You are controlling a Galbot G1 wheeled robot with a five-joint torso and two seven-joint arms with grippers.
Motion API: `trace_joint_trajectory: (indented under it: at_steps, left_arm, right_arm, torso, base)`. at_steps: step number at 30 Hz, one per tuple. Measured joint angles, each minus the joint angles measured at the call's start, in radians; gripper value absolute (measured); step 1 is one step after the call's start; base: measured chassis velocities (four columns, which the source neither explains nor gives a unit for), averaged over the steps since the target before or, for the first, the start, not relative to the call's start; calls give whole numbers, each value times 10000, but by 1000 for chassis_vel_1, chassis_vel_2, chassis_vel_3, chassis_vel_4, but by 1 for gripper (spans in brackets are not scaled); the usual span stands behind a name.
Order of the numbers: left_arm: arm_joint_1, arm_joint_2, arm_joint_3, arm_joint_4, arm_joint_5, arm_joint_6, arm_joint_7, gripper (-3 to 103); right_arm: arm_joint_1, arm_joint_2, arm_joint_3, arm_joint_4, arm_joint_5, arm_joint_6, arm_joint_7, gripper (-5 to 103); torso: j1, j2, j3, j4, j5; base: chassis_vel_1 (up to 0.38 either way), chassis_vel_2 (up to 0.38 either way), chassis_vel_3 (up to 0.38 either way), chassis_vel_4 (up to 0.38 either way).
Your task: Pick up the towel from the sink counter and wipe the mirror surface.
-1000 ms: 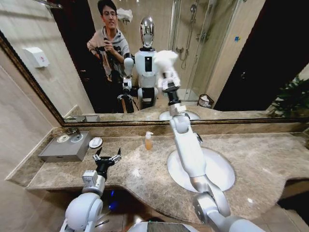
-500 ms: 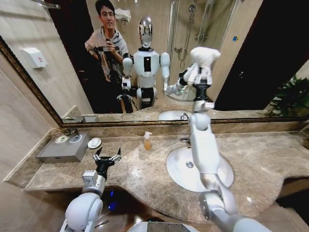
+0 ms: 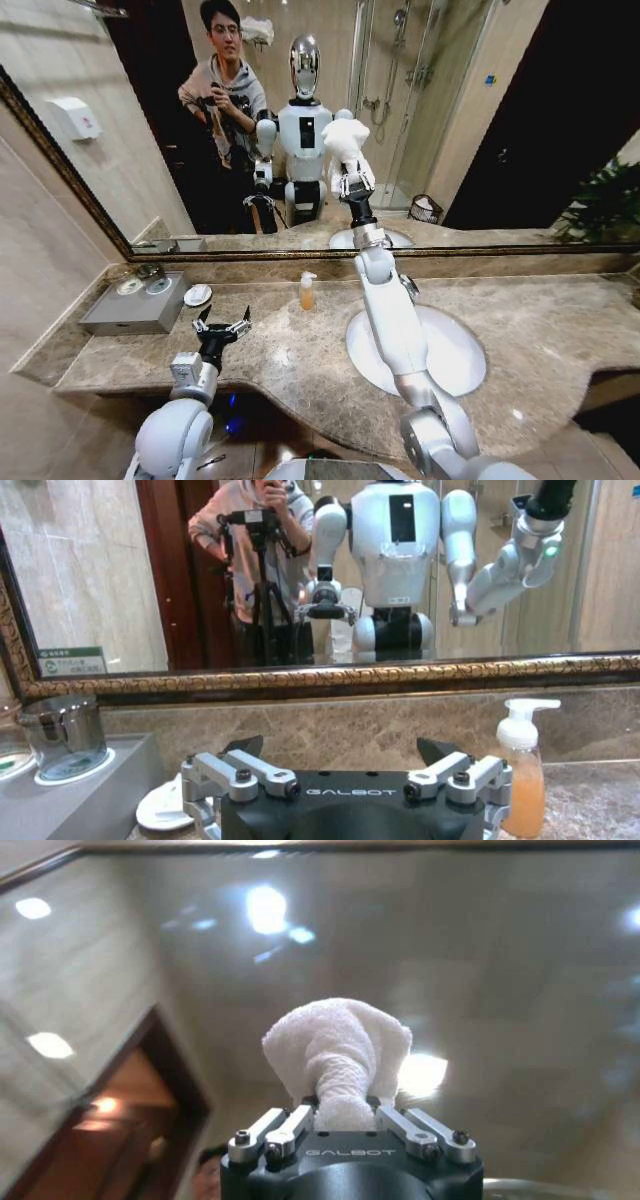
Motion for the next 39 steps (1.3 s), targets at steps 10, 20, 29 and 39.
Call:
trace_joint_trajectory:
  at_steps: [10,20,29,39]
  left_arm:
    - [1,0,0,0,0,0,0,100]
    - [1,0,0,0,0,0,0,100]
    - [1,0,0,0,0,0,0,100]
    - [1,0,0,0,0,0,0,100]
  right_arm:
    - [-2141,-1198,598,2406,1889,-1113,278,19]
    - [-5323,-1774,190,4336,2710,-2288,145,19]
    - [-7103,-2157,114,4825,2620,-2320,-130,19]
    - [-7755,-2312,102,5001,2493,-2209,-135,19]
  torso:
    - [-1,0,-1,-4,4]
    - [-3,1,-2,2,1]
    - [-3,1,-2,1,0]
    - [-3,2,-1,3,0]
  base:
    - [0,0,0,0]
    - [0,0,0,0]
    - [0,0,0,0]
    - [-74,-69,75,79]
